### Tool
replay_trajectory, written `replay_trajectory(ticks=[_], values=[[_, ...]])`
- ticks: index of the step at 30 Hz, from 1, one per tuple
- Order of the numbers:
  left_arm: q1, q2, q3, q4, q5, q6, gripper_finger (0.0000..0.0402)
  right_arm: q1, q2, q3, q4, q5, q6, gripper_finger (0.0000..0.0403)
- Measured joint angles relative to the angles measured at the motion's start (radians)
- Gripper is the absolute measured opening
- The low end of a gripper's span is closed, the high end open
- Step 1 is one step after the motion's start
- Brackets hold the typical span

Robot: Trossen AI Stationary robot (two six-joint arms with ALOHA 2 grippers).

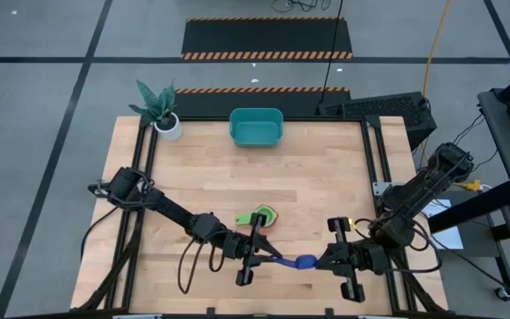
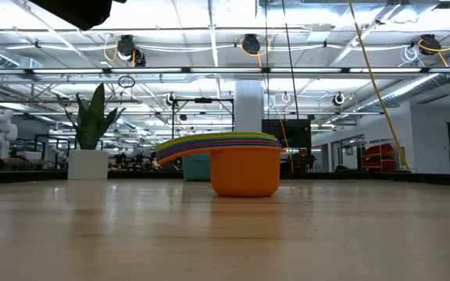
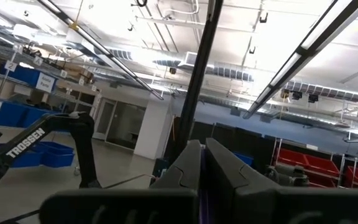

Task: Nest measuring cups in basket
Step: Stack the dark blue measuring cup on top of the green measuring cup

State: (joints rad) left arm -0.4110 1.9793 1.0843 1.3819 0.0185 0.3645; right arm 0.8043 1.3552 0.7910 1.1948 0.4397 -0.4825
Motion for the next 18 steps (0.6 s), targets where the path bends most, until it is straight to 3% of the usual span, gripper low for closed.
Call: replay_trajectory(ticks=[7, 18], values=[[0.0, 0.0, 0.0, 0.0, 0.016, 0.001, 0.0008, 0.001, 0.0, 0.0, 0.006, 0.002, 0.0, 0.0], [-0.009, -0.072, -0.002, -0.103, 0.012, -0.105, 0.0008, 0.007, -0.003, 0.0, 0.007, 0.033, 0.029, 0.0043]])
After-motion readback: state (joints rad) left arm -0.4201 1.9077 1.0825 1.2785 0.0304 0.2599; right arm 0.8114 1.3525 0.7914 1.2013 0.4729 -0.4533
